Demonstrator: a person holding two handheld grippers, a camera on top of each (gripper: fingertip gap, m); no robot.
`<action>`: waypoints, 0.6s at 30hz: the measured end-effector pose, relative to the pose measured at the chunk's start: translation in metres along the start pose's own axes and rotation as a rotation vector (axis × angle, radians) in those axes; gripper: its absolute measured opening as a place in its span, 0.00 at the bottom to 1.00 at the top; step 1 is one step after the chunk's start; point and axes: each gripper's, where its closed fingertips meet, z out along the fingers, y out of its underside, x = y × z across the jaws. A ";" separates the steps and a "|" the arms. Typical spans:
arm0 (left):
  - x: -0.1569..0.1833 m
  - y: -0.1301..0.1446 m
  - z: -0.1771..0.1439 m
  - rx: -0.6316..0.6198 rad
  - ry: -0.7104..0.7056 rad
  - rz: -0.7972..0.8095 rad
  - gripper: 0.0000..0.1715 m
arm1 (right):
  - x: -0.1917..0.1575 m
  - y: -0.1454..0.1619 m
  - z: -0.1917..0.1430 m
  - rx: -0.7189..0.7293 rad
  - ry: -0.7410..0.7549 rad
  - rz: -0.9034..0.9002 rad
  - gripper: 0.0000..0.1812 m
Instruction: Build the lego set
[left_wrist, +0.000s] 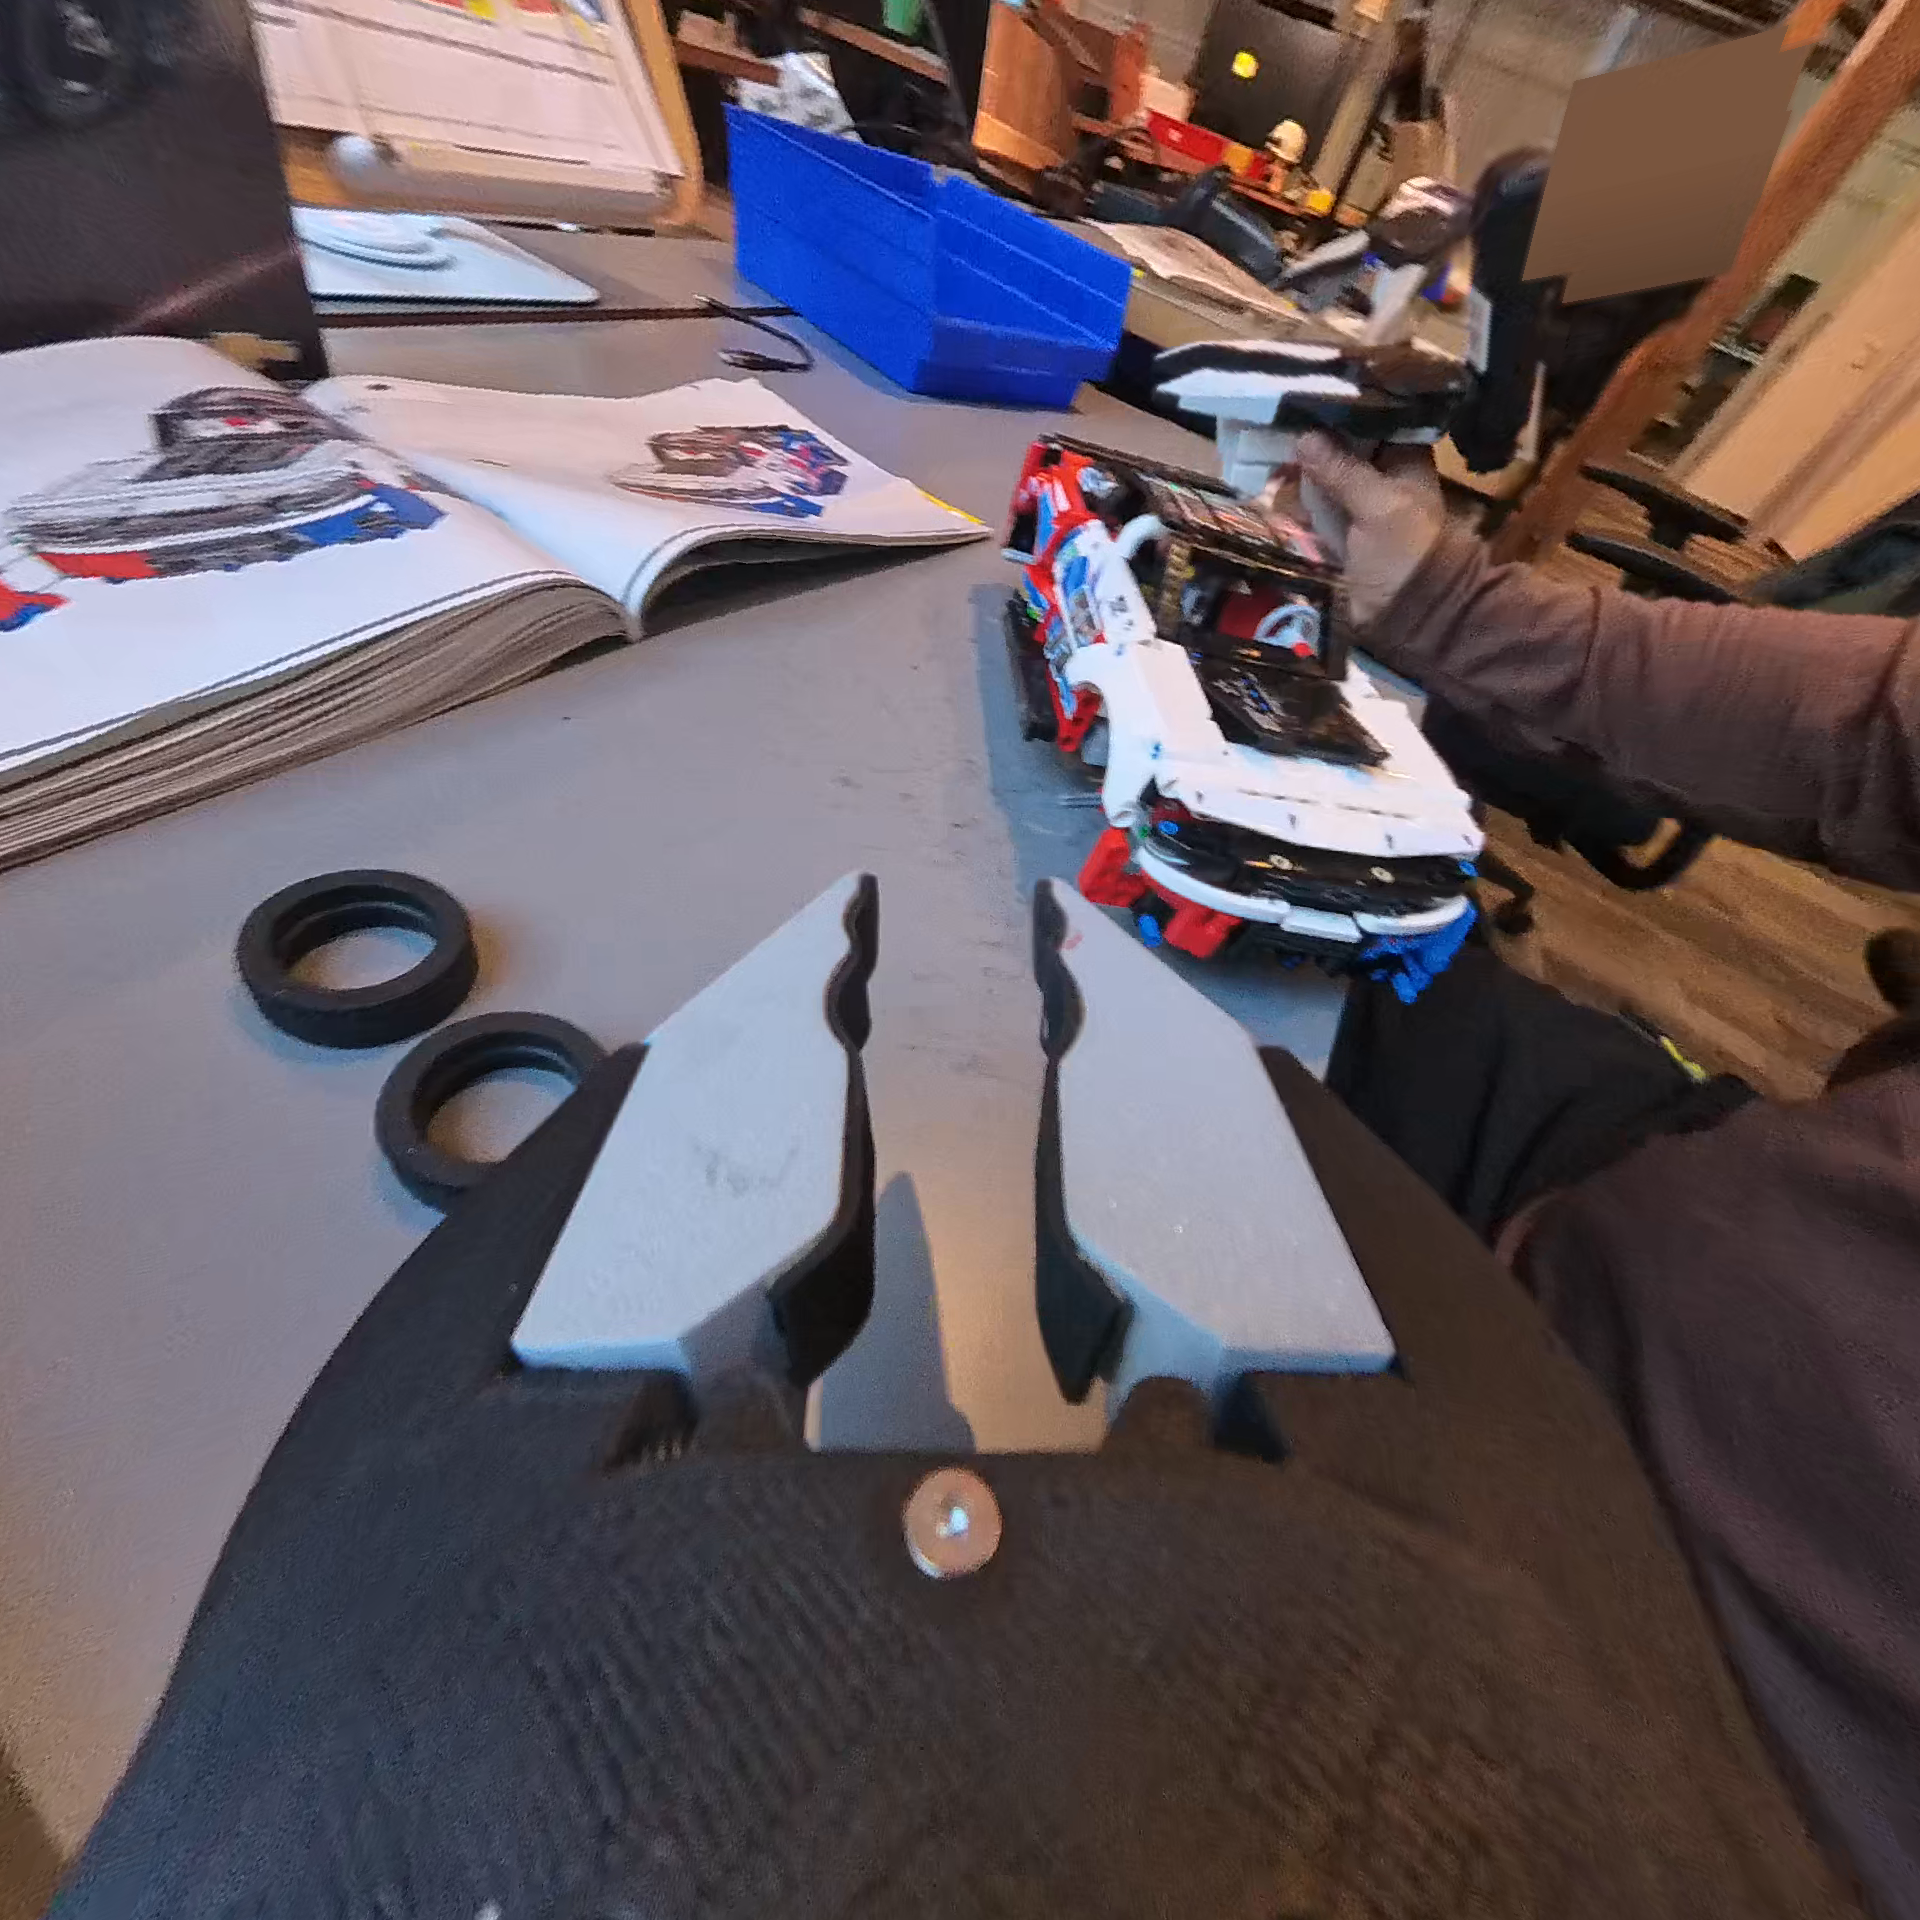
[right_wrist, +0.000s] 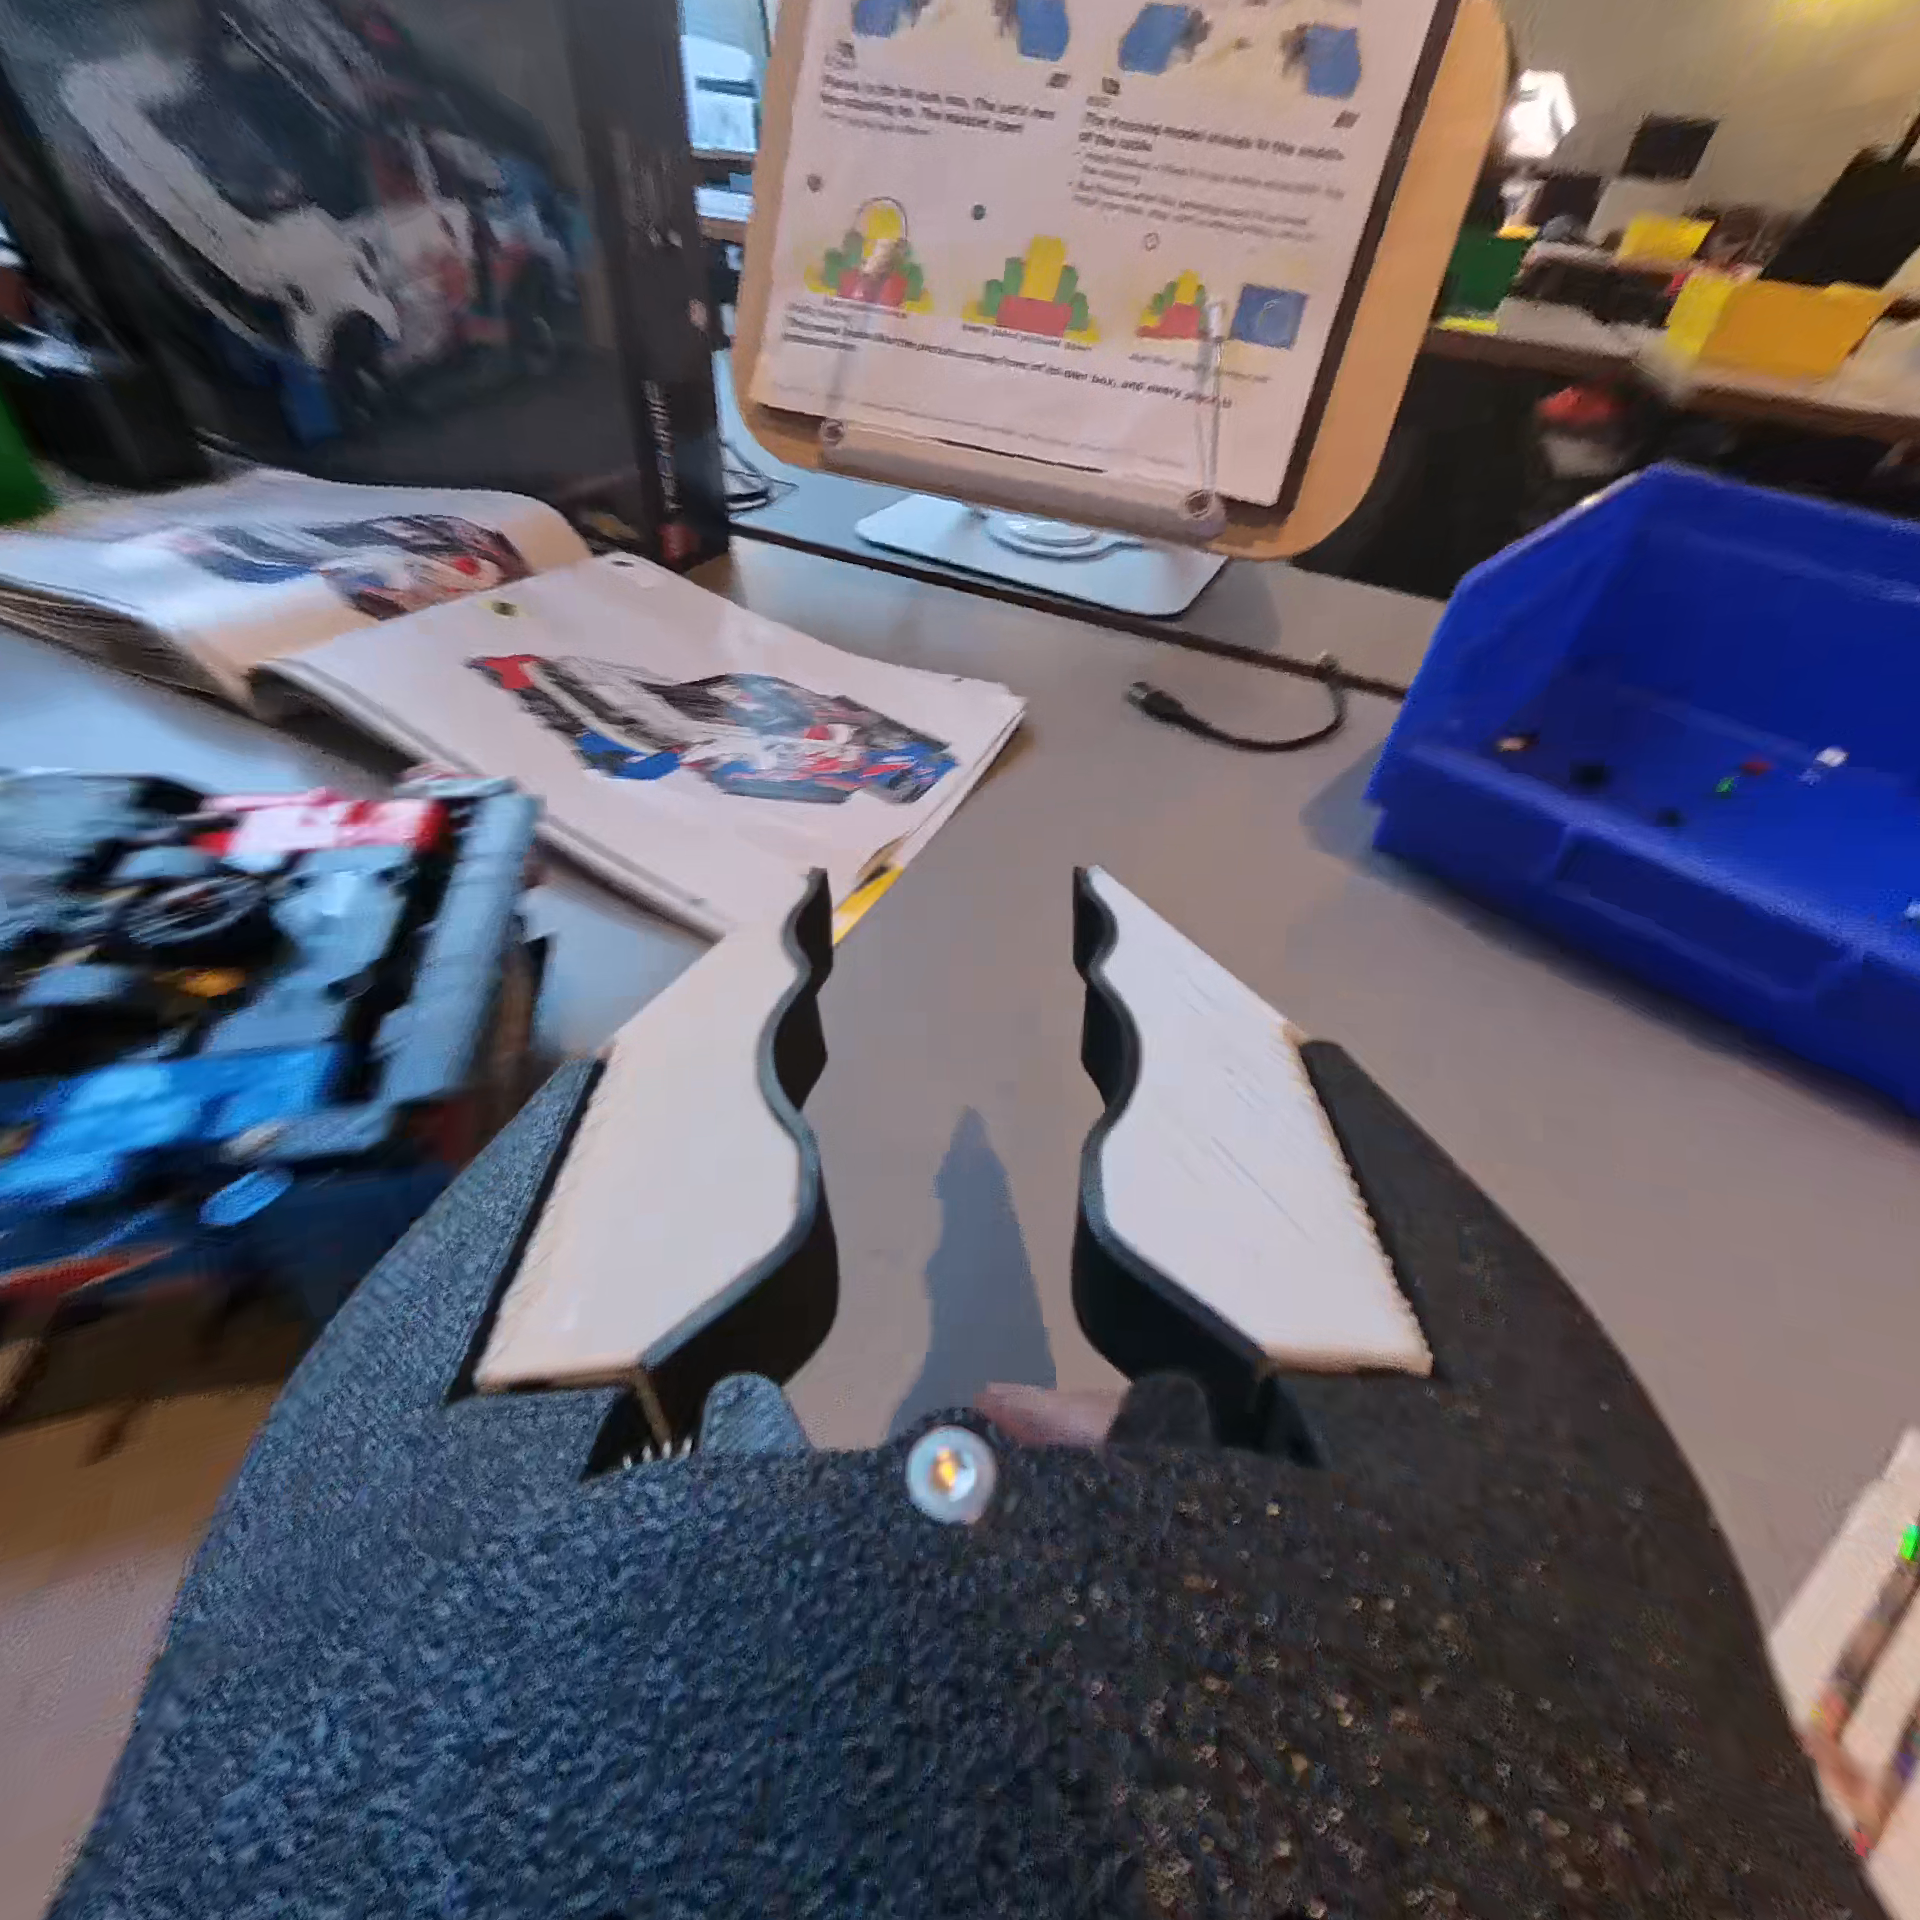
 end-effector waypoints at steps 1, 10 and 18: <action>0.003 0.001 0.001 -0.005 0.012 0.014 0.16 | -0.008 0.003 -0.013 -0.003 -0.008 0.019 0.26; 0.004 -0.010 -0.009 0.083 -0.017 0.059 0.15 | -0.080 0.035 -0.112 -0.141 -0.021 0.095 0.25; -0.001 -0.014 -0.012 0.115 -0.065 0.062 0.15 | -0.107 0.044 -0.104 -0.213 -0.063 0.097 0.26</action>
